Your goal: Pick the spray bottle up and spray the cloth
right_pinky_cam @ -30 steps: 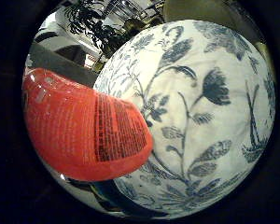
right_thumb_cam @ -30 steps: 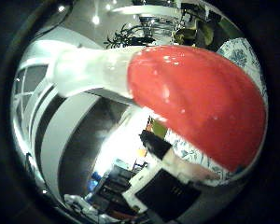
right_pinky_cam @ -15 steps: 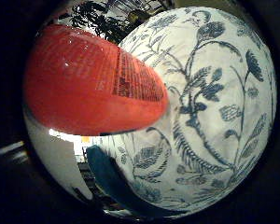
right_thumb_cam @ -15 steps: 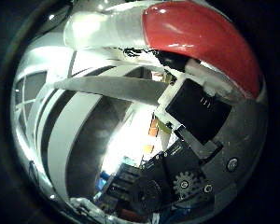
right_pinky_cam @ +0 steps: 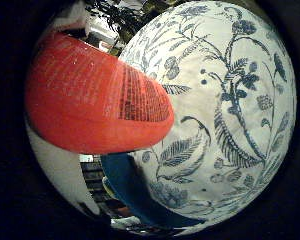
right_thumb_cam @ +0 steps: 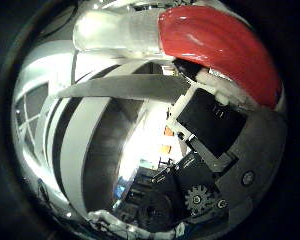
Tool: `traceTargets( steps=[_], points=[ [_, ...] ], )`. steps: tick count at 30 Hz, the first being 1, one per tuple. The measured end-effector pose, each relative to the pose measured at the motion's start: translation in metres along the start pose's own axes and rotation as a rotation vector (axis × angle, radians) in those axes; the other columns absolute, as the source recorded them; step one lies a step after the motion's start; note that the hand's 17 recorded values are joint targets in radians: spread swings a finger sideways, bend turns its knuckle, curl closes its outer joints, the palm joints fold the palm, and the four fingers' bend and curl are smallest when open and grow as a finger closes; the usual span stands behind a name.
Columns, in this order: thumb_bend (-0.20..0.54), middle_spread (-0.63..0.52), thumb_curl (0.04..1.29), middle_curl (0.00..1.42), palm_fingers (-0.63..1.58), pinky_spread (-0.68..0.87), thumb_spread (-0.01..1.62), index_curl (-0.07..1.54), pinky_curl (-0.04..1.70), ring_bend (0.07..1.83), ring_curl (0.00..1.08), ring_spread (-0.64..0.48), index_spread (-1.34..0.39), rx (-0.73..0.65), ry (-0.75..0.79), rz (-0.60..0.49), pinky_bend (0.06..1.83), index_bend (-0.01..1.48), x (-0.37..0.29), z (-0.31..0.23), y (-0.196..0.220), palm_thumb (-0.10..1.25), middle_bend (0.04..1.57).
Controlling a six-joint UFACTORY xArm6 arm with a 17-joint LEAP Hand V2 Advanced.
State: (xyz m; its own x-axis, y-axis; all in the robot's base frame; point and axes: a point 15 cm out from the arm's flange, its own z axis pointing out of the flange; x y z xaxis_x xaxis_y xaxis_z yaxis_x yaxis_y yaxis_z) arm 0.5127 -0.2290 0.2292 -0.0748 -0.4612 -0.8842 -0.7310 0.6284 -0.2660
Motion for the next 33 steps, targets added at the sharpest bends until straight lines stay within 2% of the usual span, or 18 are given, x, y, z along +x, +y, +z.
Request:
traceTargets(
  steps=[8, 16, 19, 22, 33],
  points=[
    [-0.016, -0.08, 0.82, 0.58, 1.23, -0.2, 0.68, 0.69, 0.76, 1.43, 0.54, -0.15, -0.19, -0.163, 0.102, -0.058, 1.23, 1.1, -0.028, -0.045, -0.003, 1.1, 1.29],
    [-0.018, -0.08, 0.85, 0.57, 1.23, -0.2, 0.68, 0.69, 0.83, 1.44, 0.54, -0.15, -0.19, -0.348, 0.215, -0.134, 1.2, 1.11, -0.093, -0.098, -0.007, 1.09, 1.31],
    [-0.017, -0.08, 0.87, 0.57, 1.22, -0.21, 0.69, 0.69, 0.85, 1.44, 0.54, -0.16, -0.19, -0.449, 0.245, -0.137, 1.18, 1.11, -0.114, -0.099, 0.009, 1.09, 1.31],
    [-0.017, -0.08, 0.88, 0.56, 1.22, -0.21, 0.68, 0.69, 0.87, 1.44, 0.54, -0.16, -0.19, -0.494, 0.29, -0.191, 1.17, 1.11, -0.139, -0.098, 0.021, 1.08, 1.31],
    [-0.017, -0.08, 0.89, 0.56, 1.23, -0.22, 0.69, 0.69, 0.92, 1.44, 0.54, -0.16, -0.19, -0.85, 0.564, -0.381, 1.14, 1.11, -0.186, -0.078, 0.098, 1.06, 1.32]
  ],
)
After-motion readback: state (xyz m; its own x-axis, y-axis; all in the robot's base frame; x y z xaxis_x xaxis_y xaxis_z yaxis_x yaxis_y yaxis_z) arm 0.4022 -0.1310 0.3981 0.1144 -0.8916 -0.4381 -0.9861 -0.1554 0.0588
